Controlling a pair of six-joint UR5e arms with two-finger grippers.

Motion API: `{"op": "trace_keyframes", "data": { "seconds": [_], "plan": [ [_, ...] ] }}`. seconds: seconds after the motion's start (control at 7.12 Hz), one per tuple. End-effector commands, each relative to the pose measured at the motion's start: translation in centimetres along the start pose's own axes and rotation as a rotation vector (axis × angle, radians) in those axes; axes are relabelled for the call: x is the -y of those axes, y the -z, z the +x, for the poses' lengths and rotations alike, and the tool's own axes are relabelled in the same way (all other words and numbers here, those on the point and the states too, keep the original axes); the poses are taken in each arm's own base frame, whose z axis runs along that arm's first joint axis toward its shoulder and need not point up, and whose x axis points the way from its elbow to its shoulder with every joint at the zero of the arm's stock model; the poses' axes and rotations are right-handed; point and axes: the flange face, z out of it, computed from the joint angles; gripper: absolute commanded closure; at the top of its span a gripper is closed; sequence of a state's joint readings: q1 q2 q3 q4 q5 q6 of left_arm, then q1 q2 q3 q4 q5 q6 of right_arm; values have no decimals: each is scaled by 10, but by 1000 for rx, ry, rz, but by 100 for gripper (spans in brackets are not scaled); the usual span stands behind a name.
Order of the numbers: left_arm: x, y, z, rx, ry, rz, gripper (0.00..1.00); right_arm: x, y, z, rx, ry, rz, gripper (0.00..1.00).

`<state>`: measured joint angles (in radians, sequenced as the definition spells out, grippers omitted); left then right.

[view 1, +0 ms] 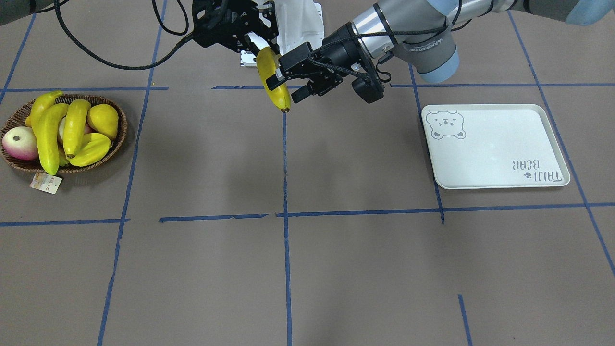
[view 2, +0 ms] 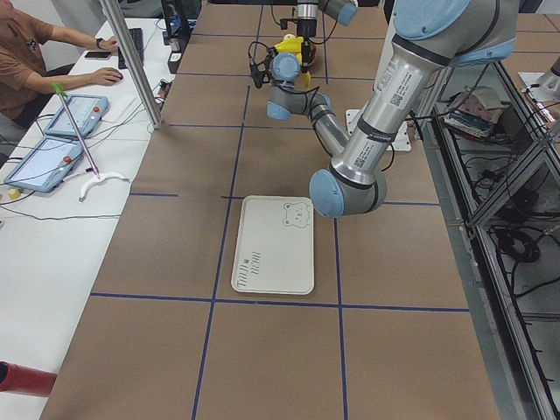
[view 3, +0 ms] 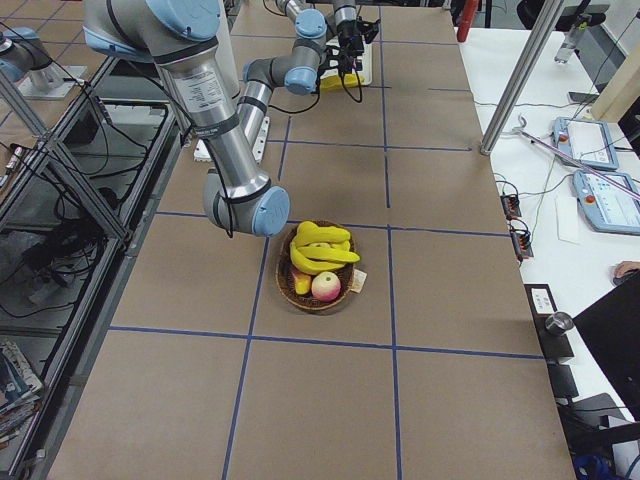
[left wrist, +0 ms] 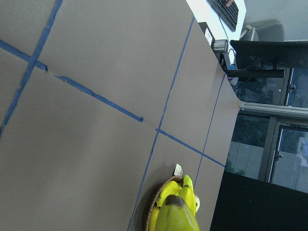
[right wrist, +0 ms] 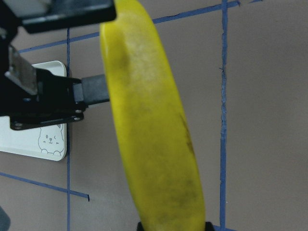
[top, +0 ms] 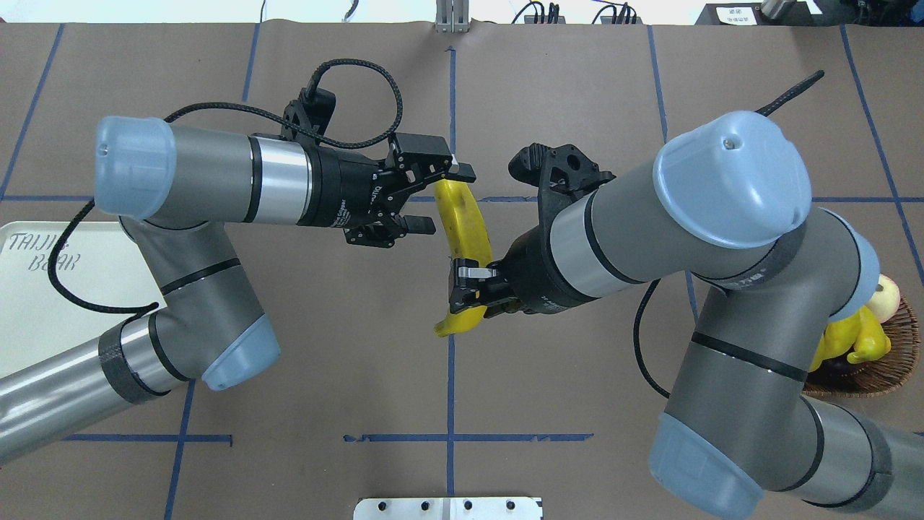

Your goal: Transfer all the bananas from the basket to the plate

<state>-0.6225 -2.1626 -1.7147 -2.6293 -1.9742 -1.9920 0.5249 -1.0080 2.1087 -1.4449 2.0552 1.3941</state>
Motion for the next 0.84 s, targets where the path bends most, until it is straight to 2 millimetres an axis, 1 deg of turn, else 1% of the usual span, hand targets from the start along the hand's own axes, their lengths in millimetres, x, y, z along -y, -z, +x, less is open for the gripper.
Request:
{"op": "trace_keyframes", "data": {
  "seconds": [0.0,0.14,0.28,0.42,0.56,0.7],
  "plan": [
    [-8,-4,4,-10,32,-14,5,0,-1,-1,1,1,-2,100],
    [-9,-4,5,-11,35,-16,16,0,-2,-1,-1,0,-1,100],
    [-10,-2,6,-16,31,-19,71,0,-2,-1,-1,1,1,99],
    [-10,-1,5,-15,16,-21,100,0,-2,-1,-1,3,1,99],
    [-10,0,3,-13,15,-26,100,0,-2,-1,-1,3,1,97],
    [-10,0,2,-11,16,-26,100,0,-1,-1,2,-2,0,58]
  ]
}}
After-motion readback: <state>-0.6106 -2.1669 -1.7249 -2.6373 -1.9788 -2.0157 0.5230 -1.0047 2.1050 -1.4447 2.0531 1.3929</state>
